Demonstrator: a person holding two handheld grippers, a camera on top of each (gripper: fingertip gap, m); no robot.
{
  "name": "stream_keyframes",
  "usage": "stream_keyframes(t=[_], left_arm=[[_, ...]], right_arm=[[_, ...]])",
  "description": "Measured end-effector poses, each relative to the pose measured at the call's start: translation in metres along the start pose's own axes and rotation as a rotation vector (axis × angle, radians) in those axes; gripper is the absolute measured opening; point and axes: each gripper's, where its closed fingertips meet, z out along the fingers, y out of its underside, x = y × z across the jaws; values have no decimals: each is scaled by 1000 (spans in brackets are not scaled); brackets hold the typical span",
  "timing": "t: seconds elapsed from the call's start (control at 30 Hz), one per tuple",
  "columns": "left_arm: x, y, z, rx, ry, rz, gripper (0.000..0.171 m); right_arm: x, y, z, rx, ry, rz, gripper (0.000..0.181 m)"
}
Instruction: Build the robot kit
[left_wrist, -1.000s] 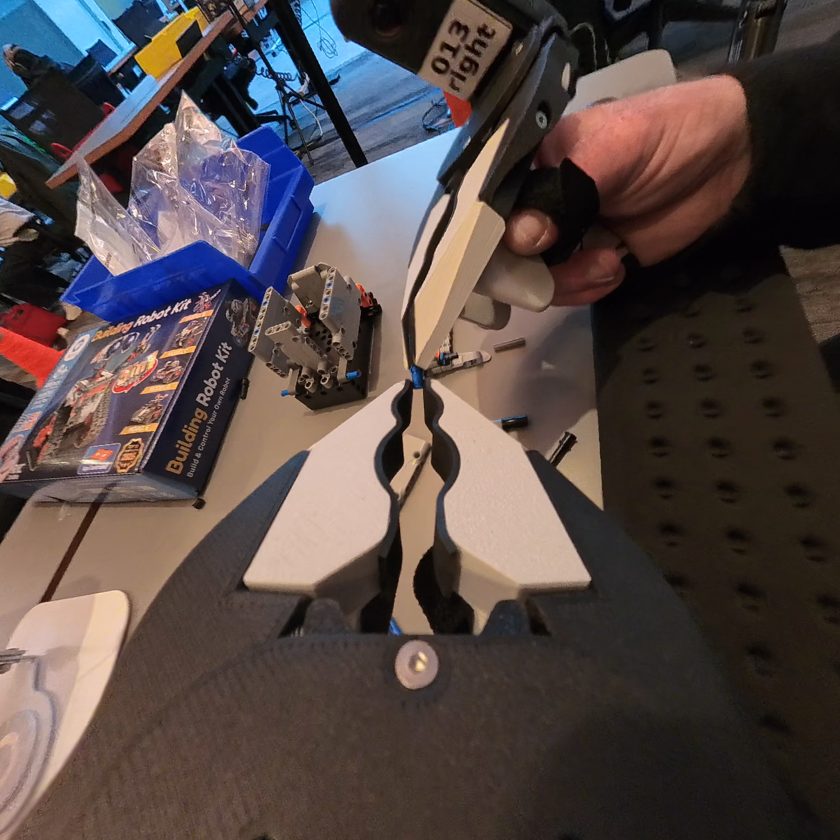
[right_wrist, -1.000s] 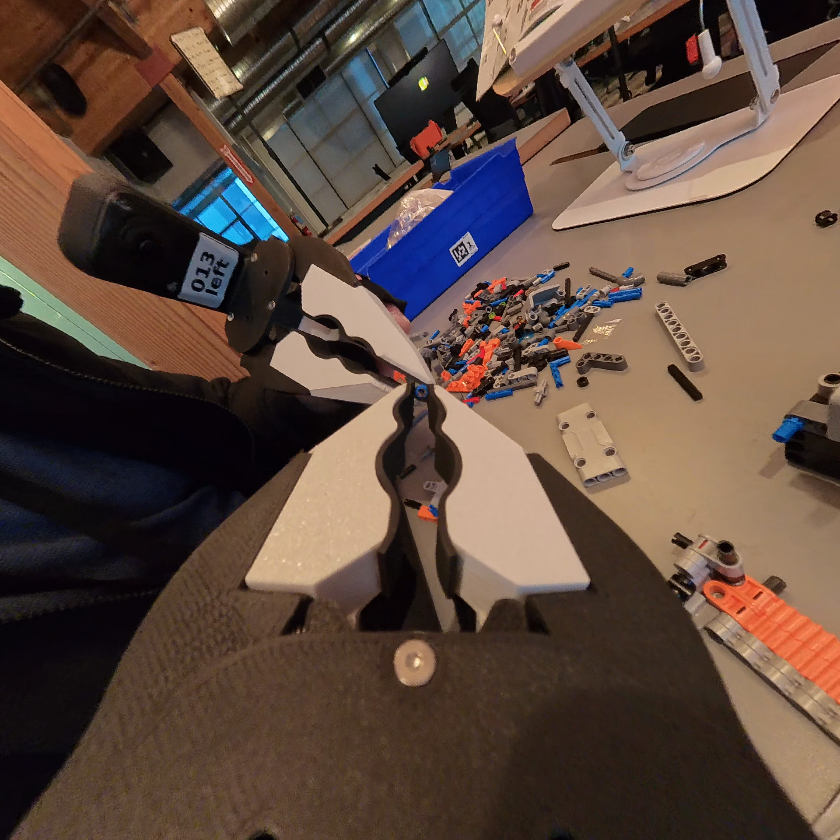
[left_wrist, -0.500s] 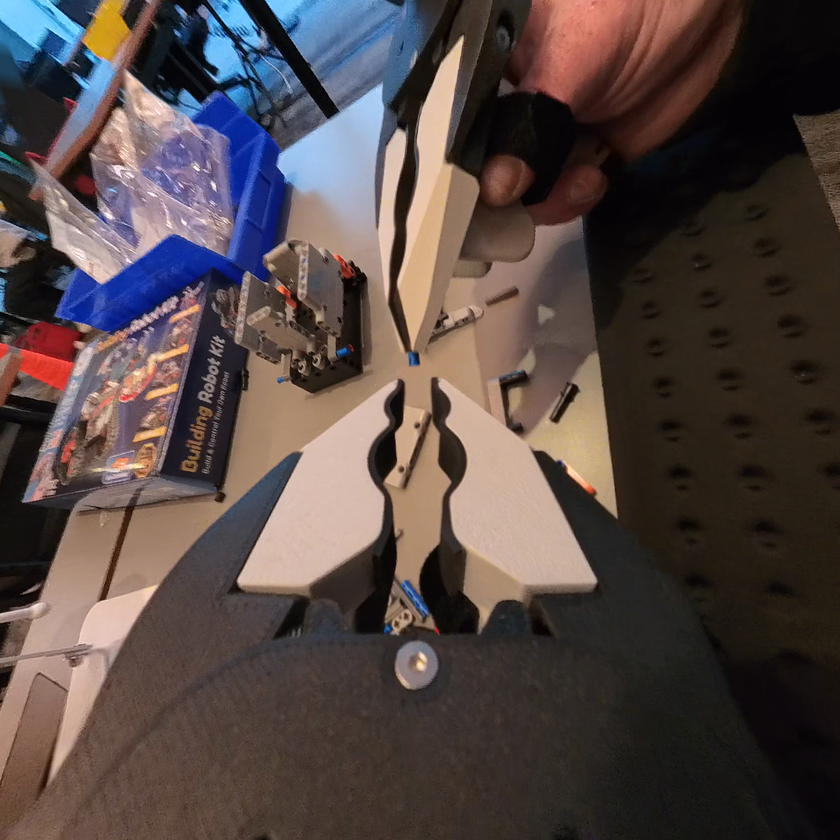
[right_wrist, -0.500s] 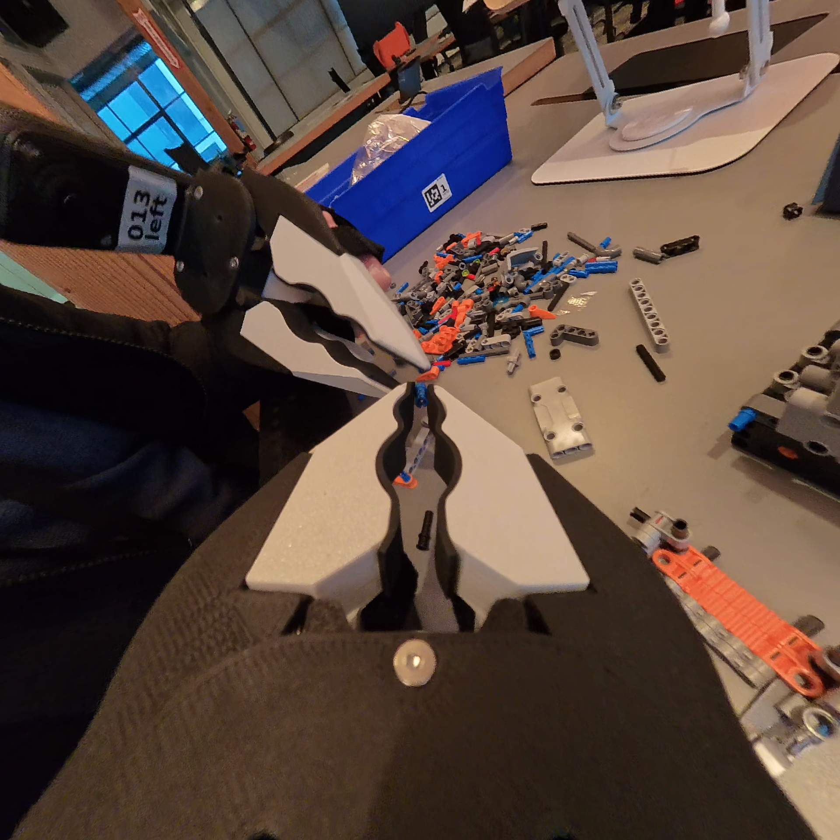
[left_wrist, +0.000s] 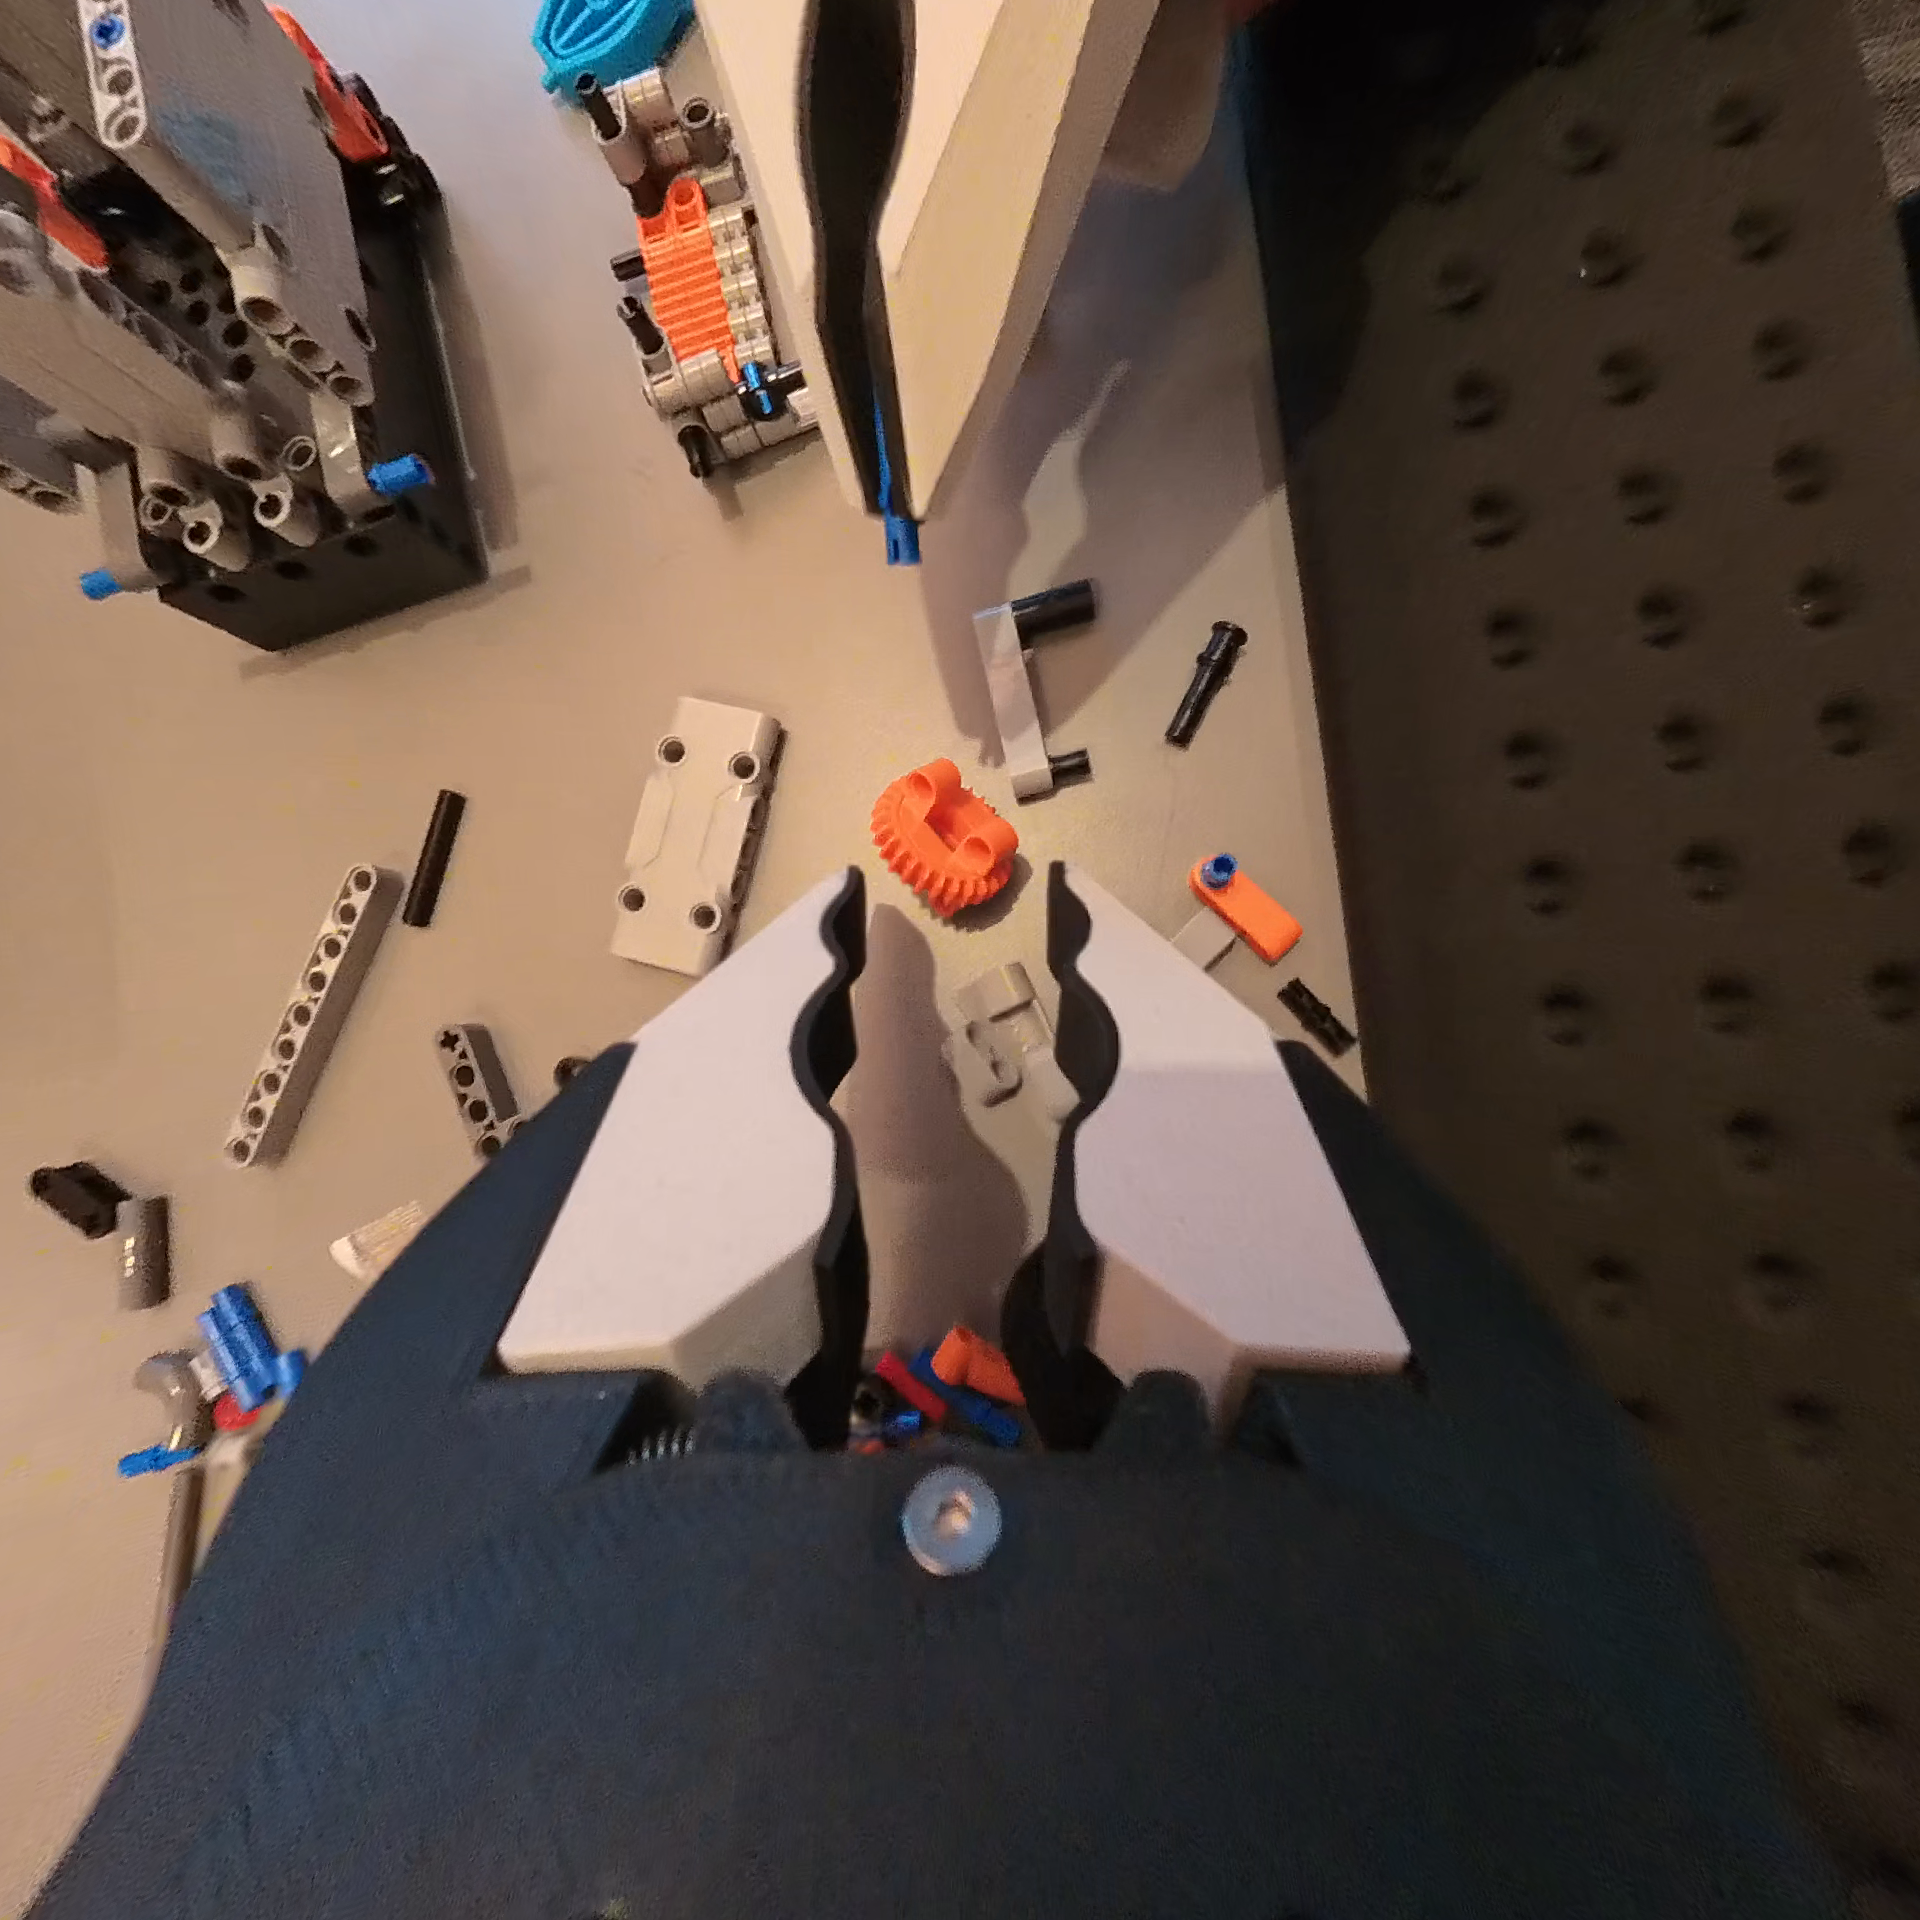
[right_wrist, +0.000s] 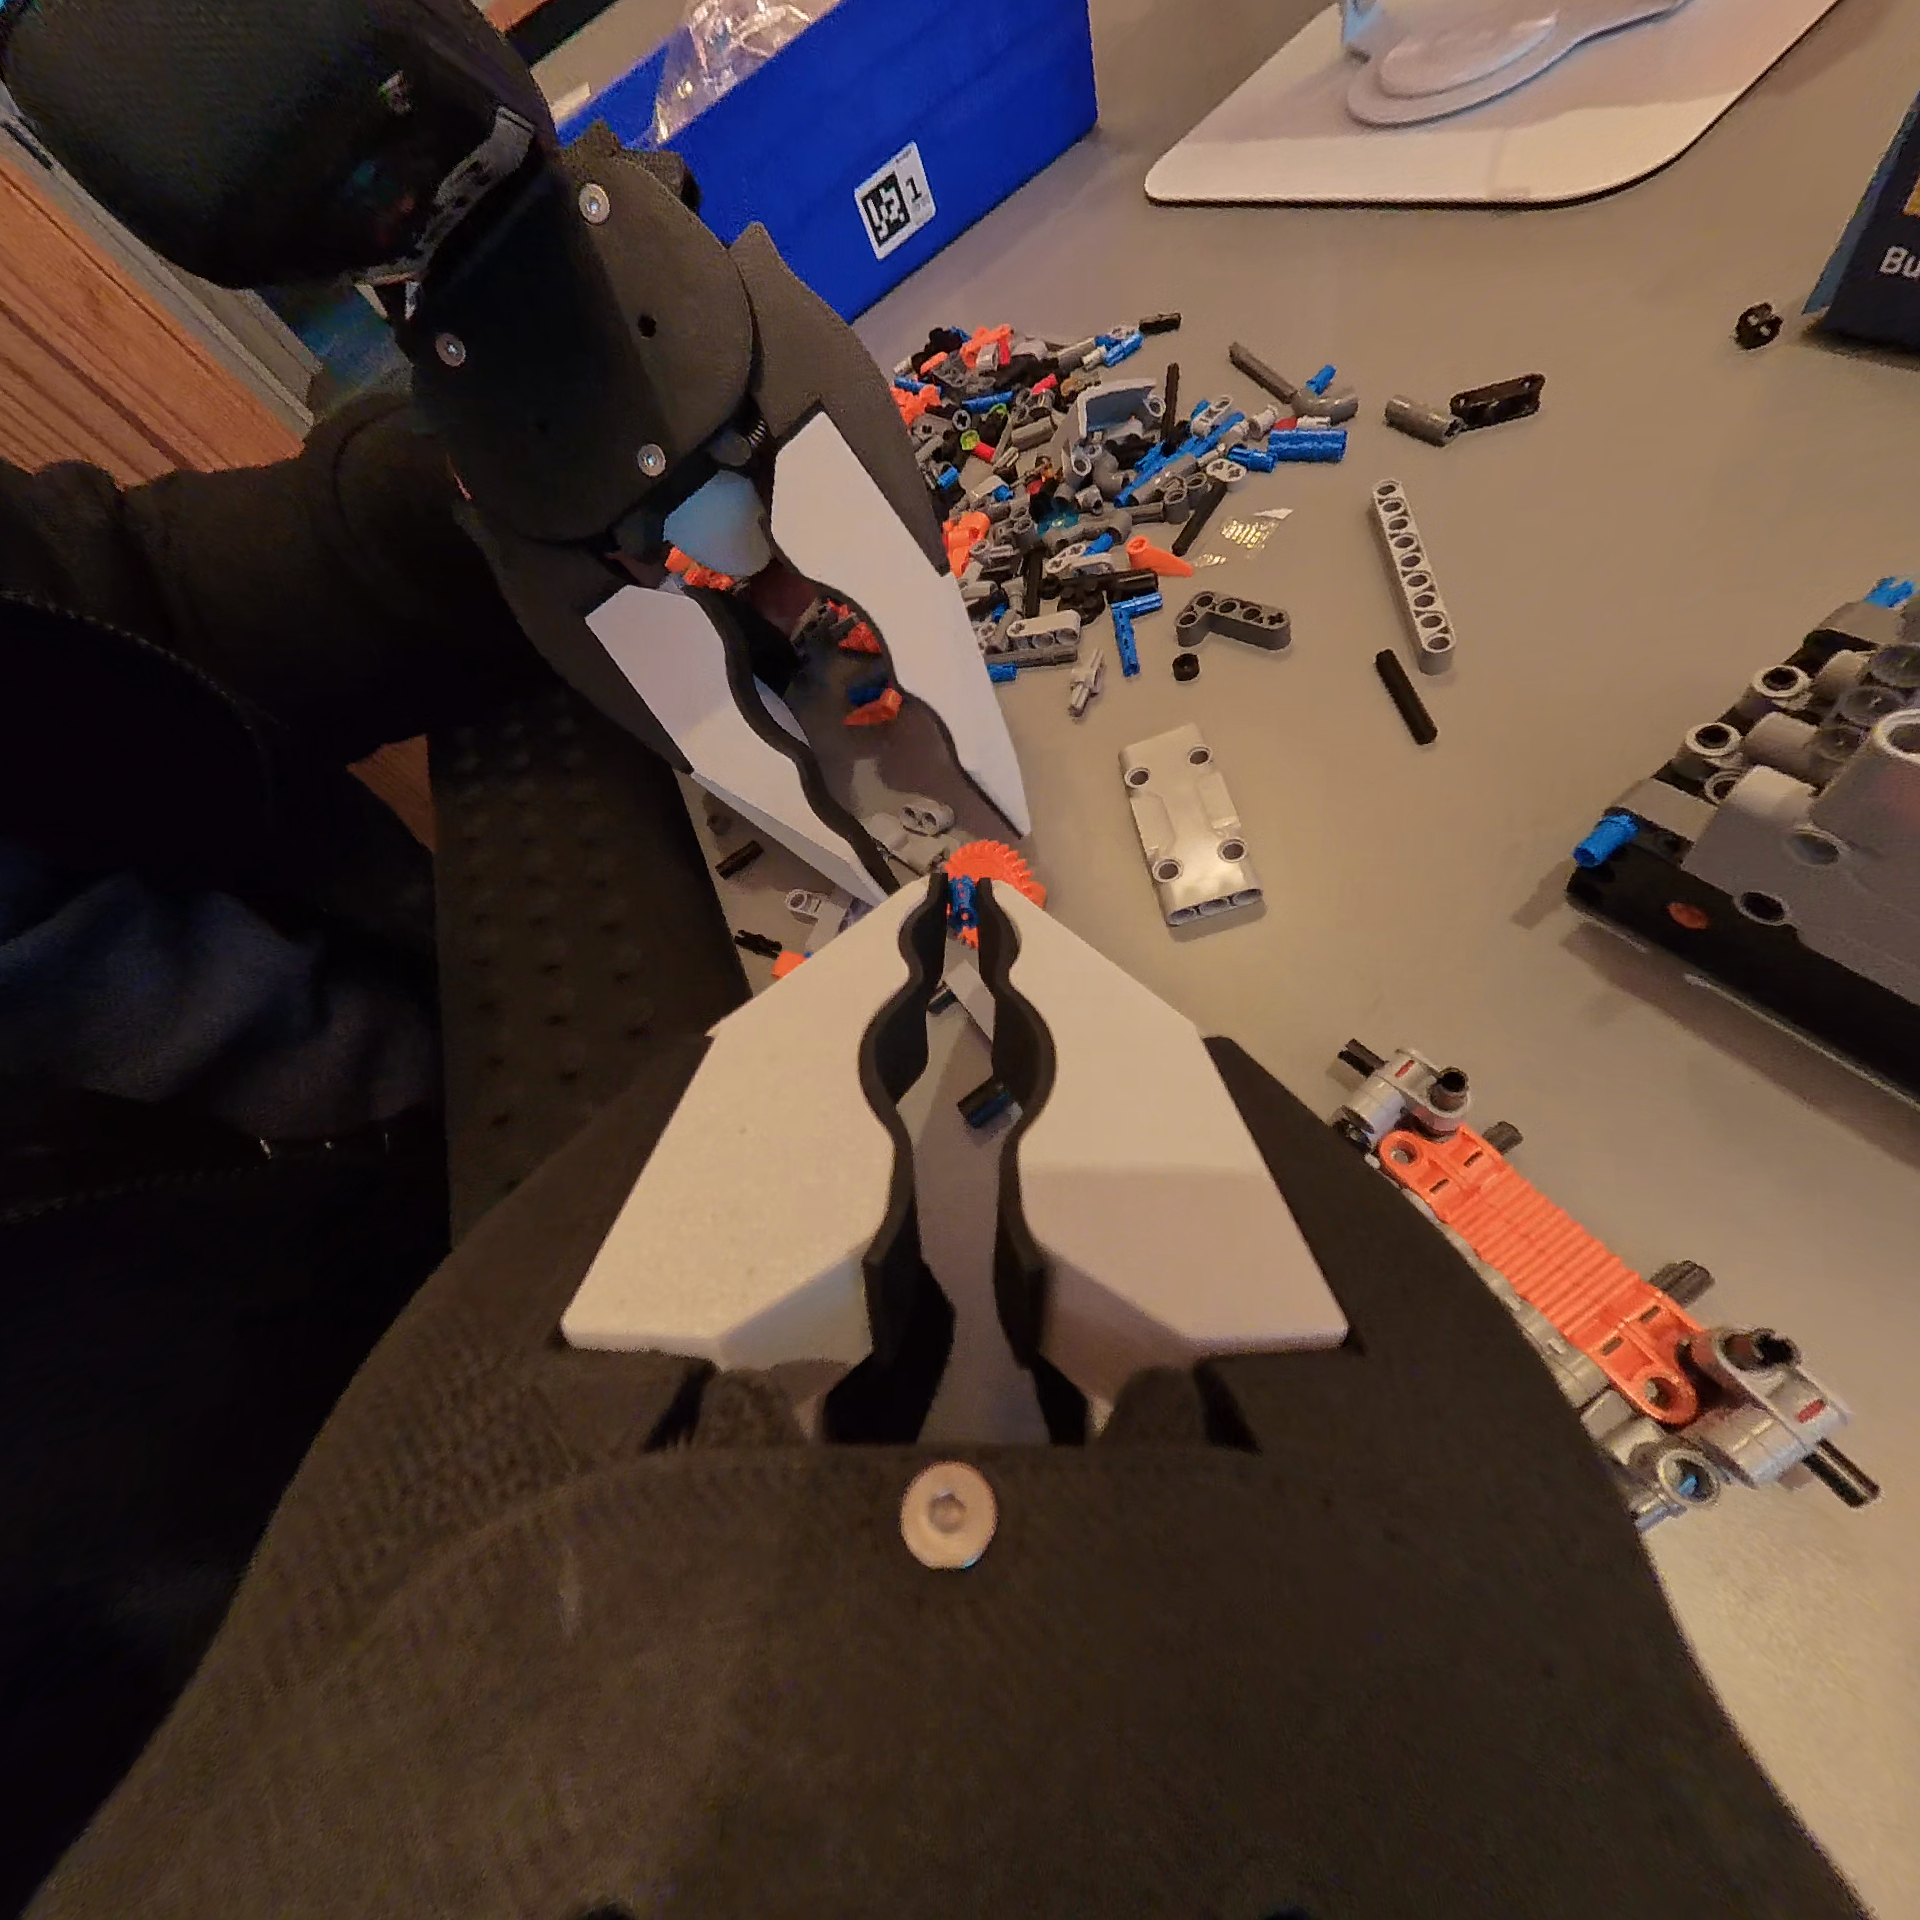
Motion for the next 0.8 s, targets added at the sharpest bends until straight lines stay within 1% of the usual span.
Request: stream_keyframes(t=[0.03, 0.1, 0.23, 0.33, 0.43, 0.6, 0.63, 0.8], left_arm=[[2, 0, 2, 1, 10, -6, 30], [0, 0, 4, -1, -2, -5, 20], [1, -2, 5, 3, -4, -7, 20], [-4, 0, 4, -20, -52, 15, 20], [-10, 3, 1, -55, -97, 41, 20], [-23, 15, -6, -167, -211, 125, 20], [-24, 16, -5, -174, -217, 134, 20], [-20, 14, -2, -128, -178, 99, 20]], right_arm=[[0, 1, 1, -5, 0, 1, 3], [1, 3, 3, -20, 5, -3, 3], [4, 11, 9, -85, 36, -32, 3], [5, 14, 13, -112, 50, -53, 3], [6, 12, 14, -106, 53, -56, 3], [7, 10, 15, -94, 52, -59, 3], [8, 9, 15, -93, 53, -59, 3], [8, 9, 15, -87, 58, -64, 3]])
